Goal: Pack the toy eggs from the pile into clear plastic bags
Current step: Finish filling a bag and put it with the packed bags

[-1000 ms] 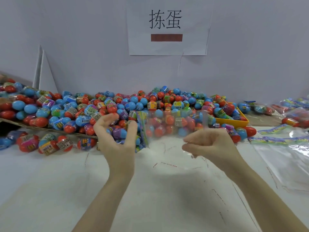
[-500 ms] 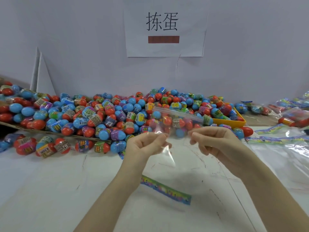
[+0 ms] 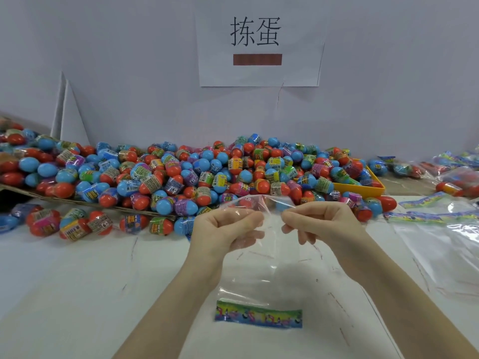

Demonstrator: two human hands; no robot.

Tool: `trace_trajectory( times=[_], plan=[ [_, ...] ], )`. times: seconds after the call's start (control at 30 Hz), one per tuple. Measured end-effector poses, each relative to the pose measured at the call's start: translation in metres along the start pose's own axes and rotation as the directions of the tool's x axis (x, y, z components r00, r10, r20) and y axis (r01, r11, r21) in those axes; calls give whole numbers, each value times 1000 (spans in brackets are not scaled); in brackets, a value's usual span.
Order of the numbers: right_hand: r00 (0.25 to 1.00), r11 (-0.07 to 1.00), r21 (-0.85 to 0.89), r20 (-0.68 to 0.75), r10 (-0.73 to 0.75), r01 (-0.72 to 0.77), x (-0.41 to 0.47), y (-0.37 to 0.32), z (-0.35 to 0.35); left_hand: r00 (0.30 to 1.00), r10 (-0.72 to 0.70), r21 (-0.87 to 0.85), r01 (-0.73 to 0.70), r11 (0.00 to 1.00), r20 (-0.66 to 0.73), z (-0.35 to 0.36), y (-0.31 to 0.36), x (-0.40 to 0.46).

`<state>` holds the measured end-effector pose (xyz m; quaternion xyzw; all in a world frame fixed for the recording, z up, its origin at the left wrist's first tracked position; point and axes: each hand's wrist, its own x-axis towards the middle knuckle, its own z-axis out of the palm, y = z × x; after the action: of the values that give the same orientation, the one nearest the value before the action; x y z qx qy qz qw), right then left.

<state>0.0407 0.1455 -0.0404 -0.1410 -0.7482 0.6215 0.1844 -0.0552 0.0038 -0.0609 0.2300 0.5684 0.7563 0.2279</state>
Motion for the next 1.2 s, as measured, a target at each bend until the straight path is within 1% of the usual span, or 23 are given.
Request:
trace_trajectory(
  times=[0.07, 0.1, 0.17, 0.2, 0.23, 0.27, 0.33, 0.37, 0.5, 0.53, 0.6, 0.7, 0.73, 0.77, 0.8, 0.83, 0.87, 0.9, 0.93, 0.97, 1.0, 1.13, 1.2],
  plan=[
    [999, 999, 19, -14, -38, 39, 0, 1, 3, 1000, -3, -22, 3, 1000, -1, 0, 0, 0],
    [994, 997, -14, -67, -82, 81, 0, 2, 4, 1000, -9, -31, 9, 999, -3, 0, 0, 1],
    [938, 943, -223, -189, -291, 248, 0, 3, 5, 1000, -28, -39, 28, 999, 1, -1, -1, 2],
    [890, 873, -345, -176, -420, 344, -1, 4, 6, 999, -40, -41, 41, 998, 14, 0, -1, 2],
    [849, 798, -432, -120, -514, 421, -2, 4, 7, 998, -51, -46, 52, 998, 33, -1, -2, 2],
    [831, 736, -497, -53, -554, 459, -3, 5, 8, 996, -66, -49, 69, 996, 54, -1, -2, 1],
    [833, 640, -620, 38, -553, 454, -3, 10, 11, 990, -109, -28, 112, 993, 95, -1, -4, 1],
    [847, 622, -651, 60, -528, 435, -2, 12, 11, 983, -142, -6, 143, 990, 115, -1, -5, 0],
    [927, 715, -630, 24, -373, 304, -1, 14, 11, 927, -326, 60, 320, 945, 187, -2, -9, 1],
    [941, 720, -642, 9, -339, 266, 1, 15, 10, 909, -360, 65, 354, 933, 208, -2, -10, 2],
    [962, 723, -657, 13, -272, 213, 3, 18, 8, 887, -387, 89, 377, 922, 251, -4, -12, 3],
    [986, 838, -521, 68, -150, 163, 5, 15, 6, 913, -341, 63, 336, 940, 224, -6, -16, 4],
    [988, 869, -471, 38, -153, 153, 8, 13, 3, 930, -314, 47, 311, 949, 190, -6, -17, 4],
    [982, 895, -424, -61, -179, 137, 13, 12, -3, 946, -283, 35, 281, 959, 157, -7, -18, 5],
    [960, 902, -423, -205, -191, 89, 21, 13, -12, 957, -259, 21, 259, 966, 131, -7, -18, 6],
    [914, 864, -504, -361, -187, -22, 29, 15, -23, 964, -240, 8, 240, 971, 113, -8, -18, 8],
    [863, 757, -622, -478, -164, -201, 37, 17, -34, 968, -231, -5, 232, 973, 101, -8, -18, 8],
    [836, 580, -720, -536, -119, -380, 42, 22, -44, 970, -225, -12, 227, 974, 97, -8, -18, 8],
    [824, 390, -773, -563, -57, -501, 44, 28, -53, 970, -224, -15, 226, 974, 95, -7, -17, 8],
    [819, 246, -793, -574, 9, -558, 45, 35, -59, 971, -220, -16, 223, 975, 93, -7, -17, 9],
    [817, 167, -802, -574, 51, -574, 45, 42, -63, 972, -217, -20, 220, 975, 89, -5, -17, 9],
    [818, 65, -820, -573, -51, -569, 44, 55, -62, 973, -210, -62, 216, 974, 93, -3, -17, 9],
    [821, 78, -824, -566, -77, -561, 43, 57, -58, 971, -213, -60, 220, 974, 114, -2, -17, 8]
  ],
)
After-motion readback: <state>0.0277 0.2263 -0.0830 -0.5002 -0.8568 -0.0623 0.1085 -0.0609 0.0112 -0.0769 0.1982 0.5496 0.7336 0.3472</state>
